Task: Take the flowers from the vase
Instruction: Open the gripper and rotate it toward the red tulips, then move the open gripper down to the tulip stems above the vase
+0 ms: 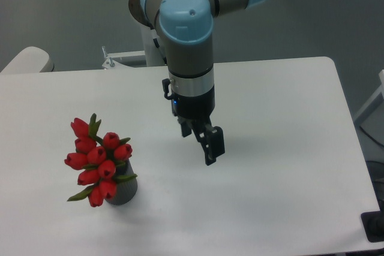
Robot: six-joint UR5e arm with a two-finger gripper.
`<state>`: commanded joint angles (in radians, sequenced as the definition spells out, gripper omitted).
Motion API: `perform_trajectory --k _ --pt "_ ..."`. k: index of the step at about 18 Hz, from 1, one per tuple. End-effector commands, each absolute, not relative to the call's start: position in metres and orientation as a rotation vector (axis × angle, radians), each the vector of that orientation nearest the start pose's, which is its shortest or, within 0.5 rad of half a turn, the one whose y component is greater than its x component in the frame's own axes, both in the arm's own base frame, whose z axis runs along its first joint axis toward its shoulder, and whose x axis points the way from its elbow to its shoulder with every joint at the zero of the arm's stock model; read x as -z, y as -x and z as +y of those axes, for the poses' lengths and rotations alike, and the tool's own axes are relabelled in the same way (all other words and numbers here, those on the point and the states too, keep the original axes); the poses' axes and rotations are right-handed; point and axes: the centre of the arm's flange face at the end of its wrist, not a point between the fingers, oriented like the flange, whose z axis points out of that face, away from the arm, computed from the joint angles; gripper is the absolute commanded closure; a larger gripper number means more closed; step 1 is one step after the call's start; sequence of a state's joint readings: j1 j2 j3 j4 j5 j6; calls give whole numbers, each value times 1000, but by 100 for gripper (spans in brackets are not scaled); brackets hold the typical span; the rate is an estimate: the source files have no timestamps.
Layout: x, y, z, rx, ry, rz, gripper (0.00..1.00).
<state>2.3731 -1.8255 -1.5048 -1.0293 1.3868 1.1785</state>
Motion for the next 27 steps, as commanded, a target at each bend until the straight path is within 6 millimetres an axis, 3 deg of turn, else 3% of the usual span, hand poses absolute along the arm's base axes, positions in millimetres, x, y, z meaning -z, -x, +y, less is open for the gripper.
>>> perform_trajectory --k 4,9,14,19,25,27 --pt "-435 342 526 -240 2754 451 0" --pt "-415 324 507 -166 2770 441 0" --pt "-401 312 508 59 2666 282 0" --pt "-400 328 498 241 2487 187 0" --pt "-374 316 502 302 2462 204 0" --pt "-365 317 513 309 2407 230 0"
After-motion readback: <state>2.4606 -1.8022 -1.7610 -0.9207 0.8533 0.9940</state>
